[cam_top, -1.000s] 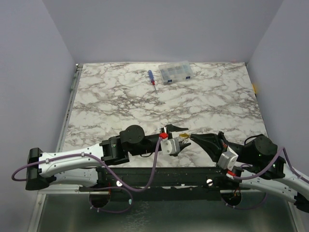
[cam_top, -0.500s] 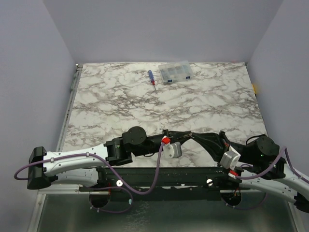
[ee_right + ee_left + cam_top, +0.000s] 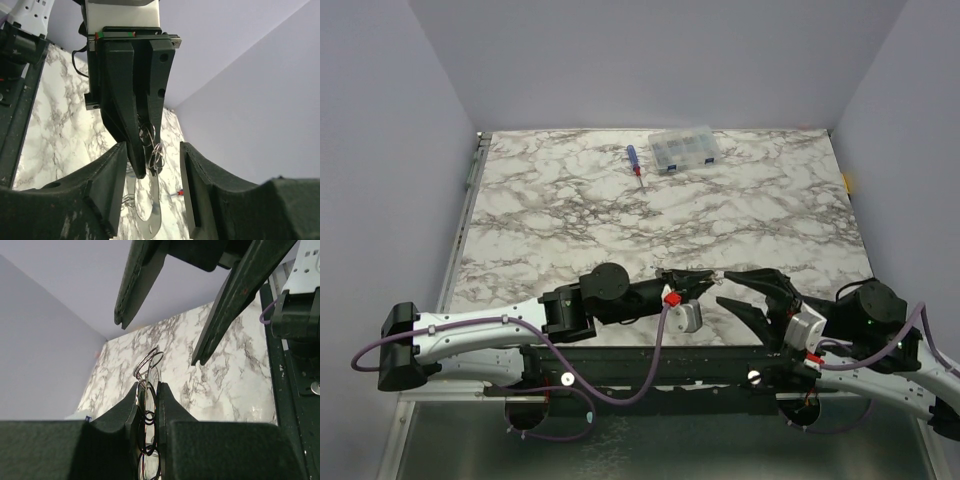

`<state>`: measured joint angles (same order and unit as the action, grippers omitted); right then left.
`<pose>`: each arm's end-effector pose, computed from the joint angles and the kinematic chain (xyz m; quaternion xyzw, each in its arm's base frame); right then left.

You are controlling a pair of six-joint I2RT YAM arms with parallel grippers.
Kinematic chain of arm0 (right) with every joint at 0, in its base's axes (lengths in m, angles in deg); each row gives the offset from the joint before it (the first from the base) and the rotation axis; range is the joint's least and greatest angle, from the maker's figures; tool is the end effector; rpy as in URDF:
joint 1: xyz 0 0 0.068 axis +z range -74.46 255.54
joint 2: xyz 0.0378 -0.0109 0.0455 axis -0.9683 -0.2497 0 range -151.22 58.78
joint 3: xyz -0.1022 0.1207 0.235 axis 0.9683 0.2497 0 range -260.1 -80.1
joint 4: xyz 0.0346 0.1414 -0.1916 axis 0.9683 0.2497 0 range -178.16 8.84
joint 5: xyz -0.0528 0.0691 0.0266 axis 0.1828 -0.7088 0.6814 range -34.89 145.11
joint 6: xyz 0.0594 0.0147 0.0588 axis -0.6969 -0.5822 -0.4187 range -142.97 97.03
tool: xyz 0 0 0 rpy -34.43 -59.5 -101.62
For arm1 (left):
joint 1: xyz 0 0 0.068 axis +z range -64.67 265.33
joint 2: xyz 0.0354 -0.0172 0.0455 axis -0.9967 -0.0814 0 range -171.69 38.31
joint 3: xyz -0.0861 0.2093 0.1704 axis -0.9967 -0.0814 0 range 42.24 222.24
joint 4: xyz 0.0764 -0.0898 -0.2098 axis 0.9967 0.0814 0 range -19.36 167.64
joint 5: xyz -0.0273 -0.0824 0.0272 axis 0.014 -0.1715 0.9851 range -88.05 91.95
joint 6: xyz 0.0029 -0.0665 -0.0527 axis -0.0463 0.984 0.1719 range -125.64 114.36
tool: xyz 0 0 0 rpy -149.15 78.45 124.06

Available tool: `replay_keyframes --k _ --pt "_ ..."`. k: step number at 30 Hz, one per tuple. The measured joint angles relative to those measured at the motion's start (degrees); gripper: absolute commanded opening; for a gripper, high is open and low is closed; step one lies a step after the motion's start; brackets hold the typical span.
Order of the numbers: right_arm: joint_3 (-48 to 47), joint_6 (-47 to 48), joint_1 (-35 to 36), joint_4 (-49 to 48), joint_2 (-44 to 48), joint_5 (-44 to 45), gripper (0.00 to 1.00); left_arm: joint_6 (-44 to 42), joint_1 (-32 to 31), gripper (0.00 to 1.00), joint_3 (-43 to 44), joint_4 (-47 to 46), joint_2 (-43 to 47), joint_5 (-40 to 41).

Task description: Put the keys on the keyring

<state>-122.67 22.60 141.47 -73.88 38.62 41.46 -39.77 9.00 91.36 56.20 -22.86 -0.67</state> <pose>0.0206 0.0894 0.3692 -0.5883 0.2920 0.2093 0.7245 0.0597 -0.2595 0.3727 0.5778 0.3811 -0.2745 0.6675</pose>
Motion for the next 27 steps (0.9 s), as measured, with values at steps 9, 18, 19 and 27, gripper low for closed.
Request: replay_keyframes --k 9,18,19,27 --pt "-5.4 -3.5 0.0 8.4 -1.4 0.7 0.56 -3.6 0.0 0.00 0.0 3.3 -0.2 3.5" --pt "-18.4 -13.0 0.0 18.1 -13.6 3.2 0.46 -8.1 0.0 0.00 0.0 6.5 -2.4 7.9" --pt "-19.5 -14.0 0.0 18.9 -14.9 3.8 0.46 -8.6 0.0 0.00 0.0 7.0 -2.7 8.5" --pt "-22.3 -21.9 0.0 24.0 -21.4 10.6 0.46 -9.9 0.0 0.00 0.0 7.8 -4.2 11.7"
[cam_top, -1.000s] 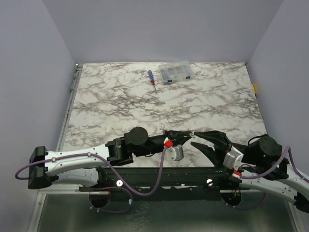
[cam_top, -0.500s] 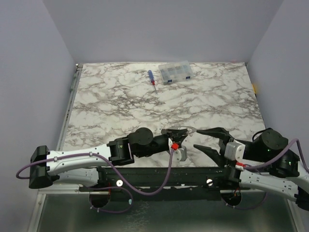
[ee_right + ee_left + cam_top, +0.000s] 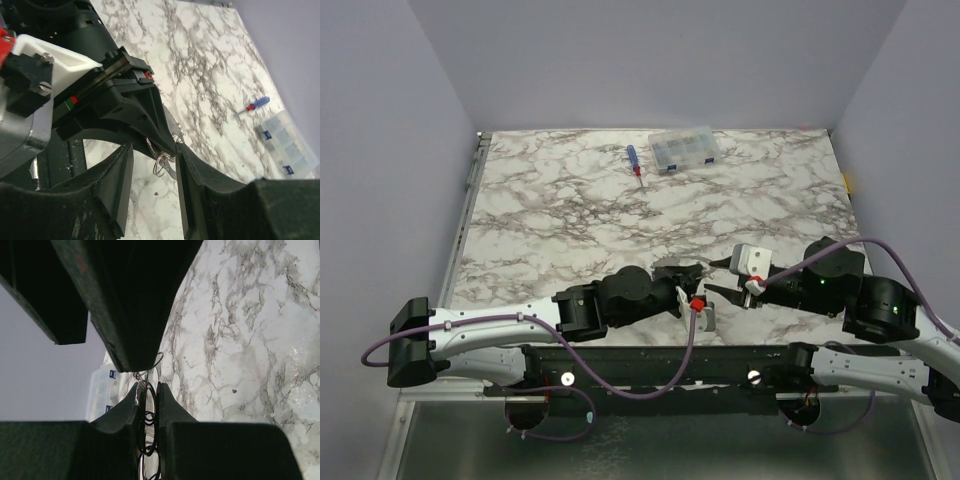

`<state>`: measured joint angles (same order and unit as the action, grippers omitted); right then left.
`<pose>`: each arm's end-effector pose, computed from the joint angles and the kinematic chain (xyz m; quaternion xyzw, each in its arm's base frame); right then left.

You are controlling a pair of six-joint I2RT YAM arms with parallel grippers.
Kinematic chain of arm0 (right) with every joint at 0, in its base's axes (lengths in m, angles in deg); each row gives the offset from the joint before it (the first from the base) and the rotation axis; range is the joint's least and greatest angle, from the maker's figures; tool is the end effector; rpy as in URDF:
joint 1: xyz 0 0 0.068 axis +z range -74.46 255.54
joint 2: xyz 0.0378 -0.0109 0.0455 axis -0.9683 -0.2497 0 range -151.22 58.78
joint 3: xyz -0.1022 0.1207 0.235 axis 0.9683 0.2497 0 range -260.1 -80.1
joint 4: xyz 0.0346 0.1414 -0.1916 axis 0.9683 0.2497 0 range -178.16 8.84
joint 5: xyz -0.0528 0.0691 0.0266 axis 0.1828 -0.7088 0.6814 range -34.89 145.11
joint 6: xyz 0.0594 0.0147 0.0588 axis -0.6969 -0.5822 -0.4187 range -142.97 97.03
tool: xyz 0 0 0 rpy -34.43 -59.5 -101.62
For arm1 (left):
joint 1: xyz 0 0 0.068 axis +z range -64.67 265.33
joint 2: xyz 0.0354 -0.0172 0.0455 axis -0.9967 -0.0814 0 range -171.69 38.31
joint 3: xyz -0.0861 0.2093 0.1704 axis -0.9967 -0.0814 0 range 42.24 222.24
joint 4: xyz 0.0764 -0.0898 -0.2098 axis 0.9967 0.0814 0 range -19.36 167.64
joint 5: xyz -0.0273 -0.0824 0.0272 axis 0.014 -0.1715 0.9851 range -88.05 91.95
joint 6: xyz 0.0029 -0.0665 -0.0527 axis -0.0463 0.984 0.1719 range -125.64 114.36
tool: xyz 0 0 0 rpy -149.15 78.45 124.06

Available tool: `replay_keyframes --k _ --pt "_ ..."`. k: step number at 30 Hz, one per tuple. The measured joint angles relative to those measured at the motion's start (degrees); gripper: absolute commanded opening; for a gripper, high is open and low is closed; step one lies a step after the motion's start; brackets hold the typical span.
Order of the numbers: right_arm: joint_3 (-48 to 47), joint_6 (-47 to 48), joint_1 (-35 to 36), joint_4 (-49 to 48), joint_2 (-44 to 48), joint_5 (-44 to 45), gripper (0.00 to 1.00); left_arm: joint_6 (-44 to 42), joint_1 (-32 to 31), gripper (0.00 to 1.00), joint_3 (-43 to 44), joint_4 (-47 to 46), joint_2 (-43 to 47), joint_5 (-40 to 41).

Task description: Put the keys on the keyring

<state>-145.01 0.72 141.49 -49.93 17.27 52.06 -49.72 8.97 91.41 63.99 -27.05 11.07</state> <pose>0.0527 0.1279 0.4011 -0.5699 0.5505 0.2395 0.5611 0.0780 -0.2710 0.3344 0.6350 0.4226 -0.1207 0.6353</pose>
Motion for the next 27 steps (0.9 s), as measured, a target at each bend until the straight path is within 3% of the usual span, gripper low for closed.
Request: replay_keyframes --k 14,22,27 --pt "3.6 -5.3 0.0 0.2 0.3 8.8 0.41 0.8 0.0 0.00 0.2 0.1 0.0 0.4" --pt "5.7 -4.9 0.0 -2.6 -1.1 11.1 0.27 1.5 0.3 0.00 0.2 0.9 0.2 0.5" --pt "6.3 -4.5 0.1 -3.1 -1.2 11.3 0.08 1.6 0.5 0.00 0.2 1.2 0.2 0.5"
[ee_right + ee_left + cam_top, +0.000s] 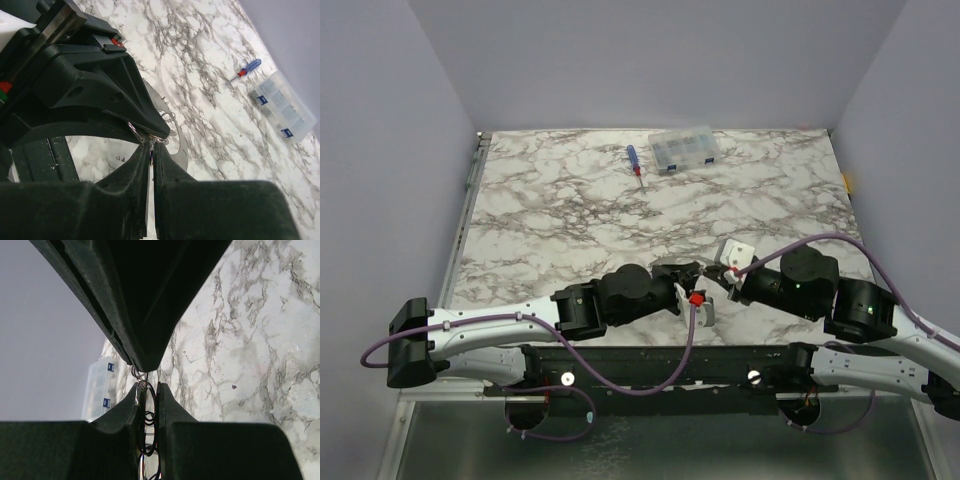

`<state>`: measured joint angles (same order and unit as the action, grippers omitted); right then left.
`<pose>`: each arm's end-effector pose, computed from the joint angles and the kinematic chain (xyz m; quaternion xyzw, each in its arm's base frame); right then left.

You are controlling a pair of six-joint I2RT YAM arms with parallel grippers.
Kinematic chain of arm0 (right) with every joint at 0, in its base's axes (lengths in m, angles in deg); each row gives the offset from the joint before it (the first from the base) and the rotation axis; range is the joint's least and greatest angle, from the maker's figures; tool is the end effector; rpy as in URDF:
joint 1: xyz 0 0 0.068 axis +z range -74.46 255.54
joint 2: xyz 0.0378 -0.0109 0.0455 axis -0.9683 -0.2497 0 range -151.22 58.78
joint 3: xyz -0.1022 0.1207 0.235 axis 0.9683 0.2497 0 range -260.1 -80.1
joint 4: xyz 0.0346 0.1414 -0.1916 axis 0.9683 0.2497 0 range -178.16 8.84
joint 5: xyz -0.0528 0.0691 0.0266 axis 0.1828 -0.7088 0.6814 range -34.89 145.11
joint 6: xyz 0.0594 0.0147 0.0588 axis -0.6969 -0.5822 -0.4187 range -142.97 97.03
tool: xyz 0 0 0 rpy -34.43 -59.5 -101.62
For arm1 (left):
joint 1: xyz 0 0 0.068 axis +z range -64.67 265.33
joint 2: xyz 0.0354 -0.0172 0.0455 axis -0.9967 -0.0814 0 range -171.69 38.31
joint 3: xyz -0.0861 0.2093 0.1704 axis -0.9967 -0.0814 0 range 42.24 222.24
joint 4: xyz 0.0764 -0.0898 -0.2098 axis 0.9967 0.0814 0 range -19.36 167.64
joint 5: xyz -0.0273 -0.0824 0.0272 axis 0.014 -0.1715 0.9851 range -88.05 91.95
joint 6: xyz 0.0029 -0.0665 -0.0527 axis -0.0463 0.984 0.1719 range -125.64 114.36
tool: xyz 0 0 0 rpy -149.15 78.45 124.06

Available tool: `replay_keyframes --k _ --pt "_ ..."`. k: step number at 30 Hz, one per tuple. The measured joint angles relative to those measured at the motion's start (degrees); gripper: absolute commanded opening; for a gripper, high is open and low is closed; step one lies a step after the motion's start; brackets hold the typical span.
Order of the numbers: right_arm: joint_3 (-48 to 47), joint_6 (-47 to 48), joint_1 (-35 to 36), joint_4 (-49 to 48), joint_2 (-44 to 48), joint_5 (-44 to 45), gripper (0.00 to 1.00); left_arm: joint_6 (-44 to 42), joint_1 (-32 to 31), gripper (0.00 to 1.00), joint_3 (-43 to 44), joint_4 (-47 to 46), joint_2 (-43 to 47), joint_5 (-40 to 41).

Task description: Put the keys on the keyring

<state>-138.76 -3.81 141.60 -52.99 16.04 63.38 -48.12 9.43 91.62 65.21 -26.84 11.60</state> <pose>0.0728 0.1377 0.3700 -0.5199 0.6268 0.1759 0.5531 0.0805 -0.2689 0.3337 0.6296 0.4382 -0.1217 0.6299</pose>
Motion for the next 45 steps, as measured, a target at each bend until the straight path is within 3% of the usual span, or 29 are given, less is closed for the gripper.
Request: replay_keyframes --k 4,11,18,29,38,42,45 --pt "0.0 0.2 0.0 0.0 -0.1 0.2 0.01 0.0 0.0 0.00 0.0 0.2 0.1 0.0" --pt "0.5 0.2 0.0 -0.4 0.4 0.2 0.01 0.0 0.0 0.00 0.0 0.6 0.3 0.0" --pt "6.8 0.2 0.0 -9.0 7.1 -0.2 0.01 1.1 0.0 0.29 0.0 0.1 2.4 -1.5" --pt "18.5 1.7 0.0 -24.9 13.5 -1.1 0.01 4.4 -0.3 0.37 -0.7 -6.7 6.8 -4.1" --pt "20.3 3.7 0.0 -31.5 16.3 -2.5 0.01 6.3 -0.3 0.45 -1.9 -8.2 7.6 -5.6" --pt "19.9 1.9 0.0 -29.4 16.4 -0.7 0.01 8.4 -0.3 0.54 -4.1 -8.7 9.4 -4.0" --pt "19.5 -1.1 0.0 -26.4 16.4 2.2 0.11 12.1 -0.3 0.66 -8.0 -9.5 11.5 -1.9"
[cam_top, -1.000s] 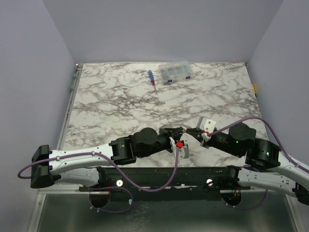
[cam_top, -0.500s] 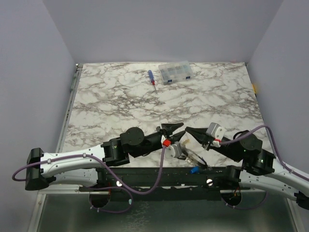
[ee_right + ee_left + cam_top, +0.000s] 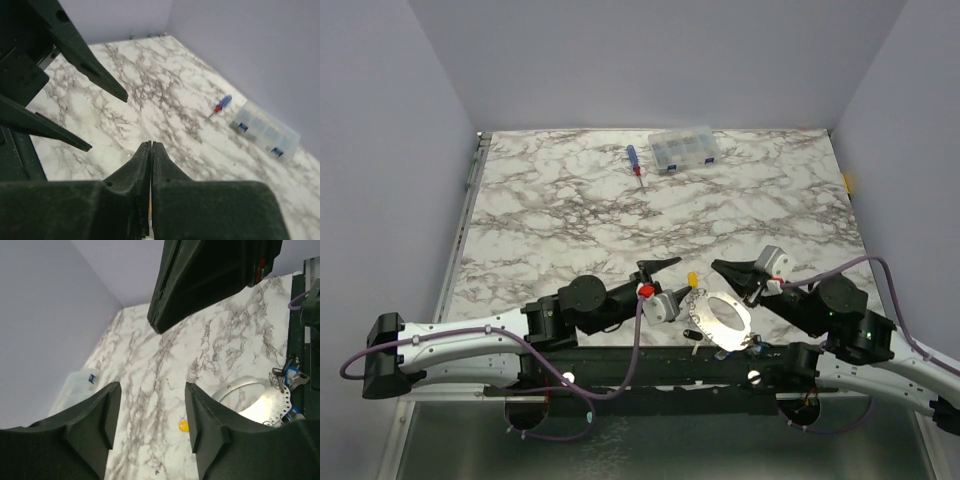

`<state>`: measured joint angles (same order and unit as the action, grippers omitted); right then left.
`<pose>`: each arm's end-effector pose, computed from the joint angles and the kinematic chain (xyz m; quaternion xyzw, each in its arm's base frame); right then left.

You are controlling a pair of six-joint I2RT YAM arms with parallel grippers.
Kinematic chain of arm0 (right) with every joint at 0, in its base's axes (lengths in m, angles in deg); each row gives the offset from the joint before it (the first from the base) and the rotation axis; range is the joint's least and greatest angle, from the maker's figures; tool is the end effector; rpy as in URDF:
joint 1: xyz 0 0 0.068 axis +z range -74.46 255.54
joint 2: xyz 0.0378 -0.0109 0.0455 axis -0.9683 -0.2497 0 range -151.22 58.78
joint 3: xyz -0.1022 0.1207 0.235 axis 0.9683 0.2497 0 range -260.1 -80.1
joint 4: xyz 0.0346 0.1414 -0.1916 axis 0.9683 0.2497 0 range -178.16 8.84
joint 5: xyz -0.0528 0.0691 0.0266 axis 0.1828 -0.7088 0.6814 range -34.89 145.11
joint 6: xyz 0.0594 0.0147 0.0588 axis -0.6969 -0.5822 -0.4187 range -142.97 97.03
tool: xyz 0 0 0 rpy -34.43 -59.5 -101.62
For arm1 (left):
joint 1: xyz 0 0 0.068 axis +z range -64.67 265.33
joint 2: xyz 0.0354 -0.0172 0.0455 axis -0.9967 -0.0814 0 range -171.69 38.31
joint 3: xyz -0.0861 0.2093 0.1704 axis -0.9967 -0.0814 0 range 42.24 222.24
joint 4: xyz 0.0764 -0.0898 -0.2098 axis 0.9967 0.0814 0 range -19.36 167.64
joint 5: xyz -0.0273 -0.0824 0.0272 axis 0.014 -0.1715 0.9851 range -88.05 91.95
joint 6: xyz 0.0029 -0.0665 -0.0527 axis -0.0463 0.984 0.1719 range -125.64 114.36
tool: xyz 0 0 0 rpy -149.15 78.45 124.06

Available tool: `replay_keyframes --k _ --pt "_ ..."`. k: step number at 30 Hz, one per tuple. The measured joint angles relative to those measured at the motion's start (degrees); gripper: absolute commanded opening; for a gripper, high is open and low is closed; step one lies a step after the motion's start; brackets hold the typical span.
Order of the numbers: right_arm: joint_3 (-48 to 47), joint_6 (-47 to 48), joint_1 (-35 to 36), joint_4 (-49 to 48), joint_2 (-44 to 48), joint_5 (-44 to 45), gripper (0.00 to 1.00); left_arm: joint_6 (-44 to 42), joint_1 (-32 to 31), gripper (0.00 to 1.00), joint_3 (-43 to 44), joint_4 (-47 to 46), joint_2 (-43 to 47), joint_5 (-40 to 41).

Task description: Put the keys on the keyring

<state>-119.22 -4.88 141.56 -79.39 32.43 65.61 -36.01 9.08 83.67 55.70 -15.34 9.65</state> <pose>0.0631 0.1084 0.3534 -0.4052 0.5491 0.2388 0.6908 0.0657 -0.2262 0.3535 0.5231 0.4504 -0.2388 0.6830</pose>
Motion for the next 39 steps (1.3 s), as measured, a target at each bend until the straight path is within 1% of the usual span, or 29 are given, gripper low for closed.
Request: replay_keyframes --k 3,5,8,11,13,15,17,20,22,25,26,27,28,31,33,36,39 --pt "-0.8 -6.0 0.0 4.1 -1.5 5.1 0.34 6.4 0.0 0.71 -4.1 -1.4 1.6 4.3" --pt "-1.4 -12.6 0.0 6.7 -3.5 9.7 0.47 10.8 0.0 0.71 -6.2 -1.8 1.9 7.8" --pt "-1.9 -21.7 0.0 11.1 -6.8 15.5 0.56 17.0 0.0 0.72 -7.6 -1.6 1.2 12.6" --pt "-2.5 -32.3 0.0 16.9 -11.0 20.7 0.58 23.3 0.0 0.68 -6.5 -0.9 -1.7 16.8" --pt "-3.3 -38.4 -0.3 20.6 -14.2 22.1 0.59 28.7 0.6 0.67 -4.0 1.2 -4.7 19.9" --pt "-4.3 -43.1 -2.4 23.8 -18.2 20.8 0.59 34.5 2.9 0.67 0.4 4.9 -9.2 21.4" --pt "-5.9 -46.1 -7.8 26.3 -22.8 17.6 0.59 39.8 6.7 0.67 5.4 8.2 -13.9 21.2" --pt "-7.5 -48.3 -18.8 28.3 -29.1 12.1 0.64 48.1 12.9 0.61 11.0 12.7 -19.8 17.9" --pt "-7.7 -48.7 -24.0 29.1 -30.8 9.9 0.64 52.8 16.5 0.59 13.6 15.4 -23.5 15.6" --pt "-8.1 -48.8 -26.6 29.7 -31.6 7.0 0.64 58.0 18.3 0.57 16.4 19.0 -28.2 13.5" --pt "-8.3 -48.9 -27.2 29.7 -32.0 6.2 0.64 60.2 18.4 0.69 17.6 20.5 -30.2 12.3" --pt "-8.3 -49.1 -27.7 29.6 -32.3 5.6 0.64 61.9 18.4 0.77 18.5 21.5 -31.8 11.6" --pt "-8.3 -49.3 -28.2 29.7 -32.6 5.0 0.64 63.2 18.3 0.80 19.3 22.2 -33.0 10.9" --pt "-7.3 -50.1 -29.7 29.6 -32.4 4.4 0.63 68.1 18.1 0.81 22.1 25.5 -37.9 9.0" --pt "-5.6 -50.7 -31.1 29.4 -31.5 4.6 0.62 70.4 18.1 0.79 23.5 27.2 -40.3 8.1" --pt "-2.8 -51.6 -33.3 29.5 -29.5 5.3 0.58 72.5 18.1 0.69 25.2 28.5 -43.7 7.4" --pt "-1.8 -53.4 -34.7 29.9 -27.7 6.7 0.57 74.3 18.1 0.63 26.8 29.6 -46.7 6.7"
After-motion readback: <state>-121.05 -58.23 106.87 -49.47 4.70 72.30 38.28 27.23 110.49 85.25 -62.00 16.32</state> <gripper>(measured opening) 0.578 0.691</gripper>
